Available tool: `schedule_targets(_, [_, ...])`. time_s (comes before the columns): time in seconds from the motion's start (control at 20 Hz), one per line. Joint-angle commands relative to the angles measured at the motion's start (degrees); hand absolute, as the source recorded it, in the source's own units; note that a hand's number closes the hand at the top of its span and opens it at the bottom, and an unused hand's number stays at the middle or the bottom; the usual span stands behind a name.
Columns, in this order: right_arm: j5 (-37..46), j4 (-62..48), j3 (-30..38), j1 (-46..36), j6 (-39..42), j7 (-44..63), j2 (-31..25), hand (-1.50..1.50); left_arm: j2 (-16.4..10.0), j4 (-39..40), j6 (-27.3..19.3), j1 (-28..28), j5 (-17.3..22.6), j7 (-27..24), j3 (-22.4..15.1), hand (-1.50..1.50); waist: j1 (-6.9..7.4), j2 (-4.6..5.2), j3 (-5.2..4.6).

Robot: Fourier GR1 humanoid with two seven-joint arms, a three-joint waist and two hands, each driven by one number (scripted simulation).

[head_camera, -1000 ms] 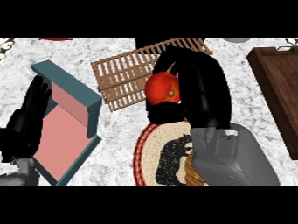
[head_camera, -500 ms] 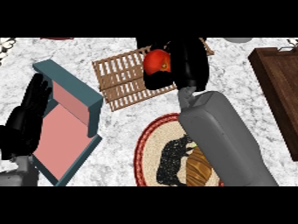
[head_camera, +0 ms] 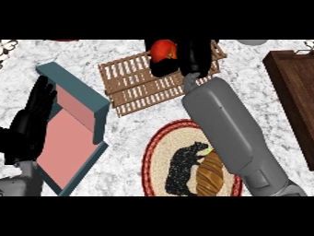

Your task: Pick the tomato from the placemat and place it in the tiered shelf

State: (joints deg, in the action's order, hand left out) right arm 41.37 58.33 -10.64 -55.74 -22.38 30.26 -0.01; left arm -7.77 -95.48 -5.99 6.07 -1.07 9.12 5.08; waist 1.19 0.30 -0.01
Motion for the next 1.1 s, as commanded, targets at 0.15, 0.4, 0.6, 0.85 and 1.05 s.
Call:
schedule_targets(0.15, [-9.96,-10.9,2.02,-2.91,-3.91,-5.9,0.01,-1.5,1.97,-0.05,-0.44,-2.61,-1.16,-2.19,-1.62,0.0,0.1,-0.06,0.0])
schedule_targets(0.4, [-16.56,-18.35,-0.26,-7.17,-5.98,-10.75,0.01,-1.5,0.08,-0.85,0.56,-0.65,-0.53,-0.69,-0.14,0.0,0.61,0.02,0.0])
schedule_targets(0.6, [-17.49,-19.1,7.84,-9.33,-2.23,-18.36,-0.68,-1.5,-1.85,2.23,2.16,1.63,2.35,-0.82,3.43,0.0,0.0,0.1,0.0])
schedule_targets(0.85, [-22.28,-10.62,7.8,-5.78,-5.39,-19.04,-0.02,-1.5,2.35,0.3,-2.47,0.26,-2.74,0.59,-1.14,0.0,-0.76,-0.25,0.02])
schedule_targets(1.05, [-21.26,-3.38,10.41,-4.78,-5.34,-11.96,-3.42,-1.5,-0.77,-5.48,0.27,-1.31,0.99,5.87,1.58,0.0,-1.42,-0.75,0.03])
